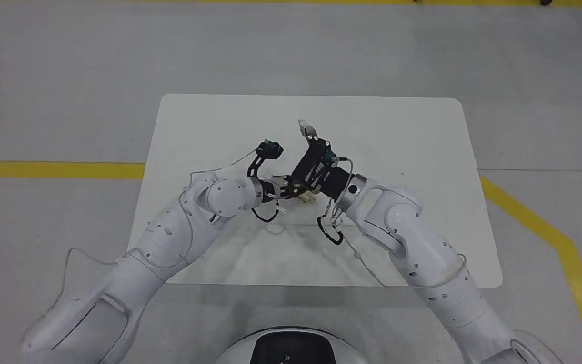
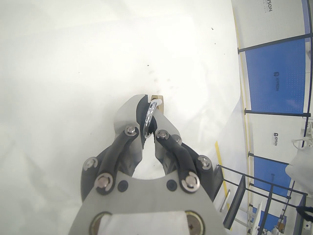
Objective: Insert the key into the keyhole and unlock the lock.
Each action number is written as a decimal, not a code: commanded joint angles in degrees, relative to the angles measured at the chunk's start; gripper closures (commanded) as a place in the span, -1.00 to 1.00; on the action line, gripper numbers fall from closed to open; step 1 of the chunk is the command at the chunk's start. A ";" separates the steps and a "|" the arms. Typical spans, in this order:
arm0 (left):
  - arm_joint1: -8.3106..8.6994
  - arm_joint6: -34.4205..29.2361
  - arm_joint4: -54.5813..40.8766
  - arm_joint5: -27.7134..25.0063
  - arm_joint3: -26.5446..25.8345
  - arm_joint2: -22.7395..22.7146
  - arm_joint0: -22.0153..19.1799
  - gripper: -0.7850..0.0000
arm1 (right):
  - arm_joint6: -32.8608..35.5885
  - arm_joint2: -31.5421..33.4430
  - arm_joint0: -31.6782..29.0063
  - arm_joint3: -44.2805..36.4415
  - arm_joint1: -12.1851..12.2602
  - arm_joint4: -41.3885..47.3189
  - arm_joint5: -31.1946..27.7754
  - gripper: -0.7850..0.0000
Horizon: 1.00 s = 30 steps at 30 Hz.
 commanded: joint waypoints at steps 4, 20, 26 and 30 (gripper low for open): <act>-0.75 -0.24 -2.31 -1.16 2.85 -1.07 -1.33 -1.00 | 0.00 0.00 0.00 0.00 0.00 0.00 0.00 -1.00; 8.88 16.05 5.66 -1.74 -18.10 -32.65 18.56 -1.00 | 0.00 0.00 0.00 0.00 0.00 0.00 0.00 -1.00; 10.45 30.30 18.44 4.52 -30.74 -41.88 30.22 -1.00 | -0.10 4.16 -2.66 -0.13 0.42 -0.02 3.45 -1.00; 10.54 32.85 26.12 12.29 -34.10 -43.02 33.24 -1.00 | -3.63 11.35 -8.00 -1.71 1.19 3.30 7.17 -1.00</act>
